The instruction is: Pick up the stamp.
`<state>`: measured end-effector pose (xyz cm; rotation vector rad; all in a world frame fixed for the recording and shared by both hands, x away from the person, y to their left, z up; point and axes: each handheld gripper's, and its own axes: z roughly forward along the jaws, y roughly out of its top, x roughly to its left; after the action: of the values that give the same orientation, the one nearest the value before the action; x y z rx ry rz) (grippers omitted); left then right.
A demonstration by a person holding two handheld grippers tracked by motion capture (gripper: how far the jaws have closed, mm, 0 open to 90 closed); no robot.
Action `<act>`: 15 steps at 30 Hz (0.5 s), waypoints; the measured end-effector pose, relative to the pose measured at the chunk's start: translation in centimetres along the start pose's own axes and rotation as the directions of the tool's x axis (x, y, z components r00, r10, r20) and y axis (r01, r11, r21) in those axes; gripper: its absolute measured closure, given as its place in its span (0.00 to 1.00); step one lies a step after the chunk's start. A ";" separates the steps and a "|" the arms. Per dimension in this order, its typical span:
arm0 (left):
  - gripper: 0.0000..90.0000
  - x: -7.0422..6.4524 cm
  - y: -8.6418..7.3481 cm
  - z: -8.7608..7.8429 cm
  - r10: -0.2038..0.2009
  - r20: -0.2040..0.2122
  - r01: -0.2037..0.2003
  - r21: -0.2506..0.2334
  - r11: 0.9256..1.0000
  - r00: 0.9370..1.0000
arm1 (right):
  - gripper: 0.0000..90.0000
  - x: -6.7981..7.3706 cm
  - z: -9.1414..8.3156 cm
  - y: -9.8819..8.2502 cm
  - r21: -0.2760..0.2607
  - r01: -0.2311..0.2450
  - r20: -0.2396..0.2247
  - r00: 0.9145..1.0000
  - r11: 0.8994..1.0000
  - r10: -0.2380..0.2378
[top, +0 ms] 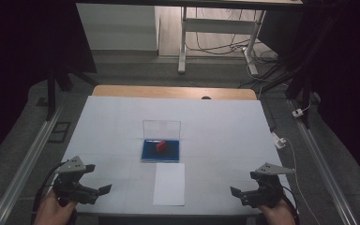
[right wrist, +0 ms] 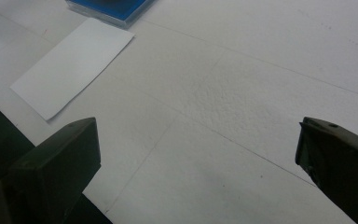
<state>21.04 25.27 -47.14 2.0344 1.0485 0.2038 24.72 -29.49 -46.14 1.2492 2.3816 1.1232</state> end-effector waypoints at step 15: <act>0.00 -0.1 1.5 1.8 0.037 0.014 -0.037 -0.021 0.999 0.999 | 0.00 0.0 0.1 0.0 0.009 0.005 -0.002 1.000 1.000 -0.005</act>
<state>22.77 23.66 -47.24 2.0350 0.9970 0.2180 24.77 -29.44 -46.16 1.2446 2.3927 1.1130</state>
